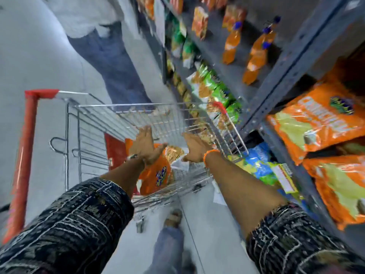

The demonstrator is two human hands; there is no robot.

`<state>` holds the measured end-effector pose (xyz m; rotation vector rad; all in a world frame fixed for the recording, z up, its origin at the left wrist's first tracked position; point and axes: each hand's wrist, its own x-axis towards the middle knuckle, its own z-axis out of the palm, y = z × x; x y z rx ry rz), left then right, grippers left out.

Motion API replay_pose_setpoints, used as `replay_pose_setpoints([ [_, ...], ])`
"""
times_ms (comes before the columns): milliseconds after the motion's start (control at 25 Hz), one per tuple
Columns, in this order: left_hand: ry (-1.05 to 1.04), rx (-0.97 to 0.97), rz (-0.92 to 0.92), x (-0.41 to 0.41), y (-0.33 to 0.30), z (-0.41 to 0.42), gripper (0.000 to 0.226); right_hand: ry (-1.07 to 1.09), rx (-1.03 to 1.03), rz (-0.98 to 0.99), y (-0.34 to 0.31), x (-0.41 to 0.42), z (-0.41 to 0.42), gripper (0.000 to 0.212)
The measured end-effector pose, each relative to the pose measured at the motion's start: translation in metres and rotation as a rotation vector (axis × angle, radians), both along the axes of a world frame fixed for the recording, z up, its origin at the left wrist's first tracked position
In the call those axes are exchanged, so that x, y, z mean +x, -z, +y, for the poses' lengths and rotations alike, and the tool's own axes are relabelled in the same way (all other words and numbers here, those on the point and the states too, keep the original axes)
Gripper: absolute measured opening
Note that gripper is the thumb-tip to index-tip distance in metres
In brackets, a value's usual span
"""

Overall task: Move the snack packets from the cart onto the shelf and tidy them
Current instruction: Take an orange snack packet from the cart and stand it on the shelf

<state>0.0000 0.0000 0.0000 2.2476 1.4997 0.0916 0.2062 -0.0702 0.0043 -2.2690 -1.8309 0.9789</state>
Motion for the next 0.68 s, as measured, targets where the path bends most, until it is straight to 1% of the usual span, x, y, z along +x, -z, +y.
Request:
replay_pose_setpoints([
  [80, 0.018, -0.155, 0.048, -0.004, 0.023, 0.004, 0.108, -0.054, -0.145, 0.094, 0.027, -0.013, 0.019, 0.11],
  [120, 0.019, -0.197, 0.093, -0.009, 0.034, 0.002, 0.103, -0.071, -0.189, 0.112, 0.04, -0.018, 0.023, 0.11],
  [160, 0.022, -0.224, 0.16, -0.013, 0.04, -0.002, 0.09, -0.097, -0.204, 0.137, 0.053, -0.023, 0.027, 0.108],
  [200, 0.023, -0.222, 0.206, -0.018, 0.051, -0.002, 0.073, -0.118, -0.199, 0.169, 0.068, -0.028, 0.034, 0.106],
  [280, -0.017, -0.222, 0.228, -0.024, 0.063, -0.005, 0.046, -0.152, -0.198, 0.218, 0.09, -0.034, 0.043, 0.103],
  [360, -0.026, -0.235, 0.237, -0.024, 0.068, -0.007, 0.029, -0.187, -0.237, 0.256, 0.108, -0.035, 0.053, 0.1],
  [440, 0.04, -0.213, 0.254, -0.022, 0.072, -0.007, 0.014, -0.174, -0.26, 0.304, 0.121, -0.036, 0.059, 0.088],
  [480, 0.074, -0.219, 0.273, -0.02, 0.072, -0.006, 0.013, -0.156, -0.245, 0.352, 0.124, -0.035, 0.06, 0.078],
  [560, 0.138, -0.235, 0.291, -0.018, 0.07, 0.0, 0.034, -0.095, -0.197, 0.475, 0.124, -0.031, 0.058, 0.058],
  [600, 0.157, -0.252, 0.283, -0.016, 0.066, 0.003, 0.04, -0.051, -0.183, 0.542, 0.122, -0.028, 0.054, 0.051],
  [680, 0.192, -0.311, 0.268, -0.01, 0.049, 0.013, 0.035, 0.047, -0.139, 0.661, 0.111, -0.02, 0.042, 0.042],
])
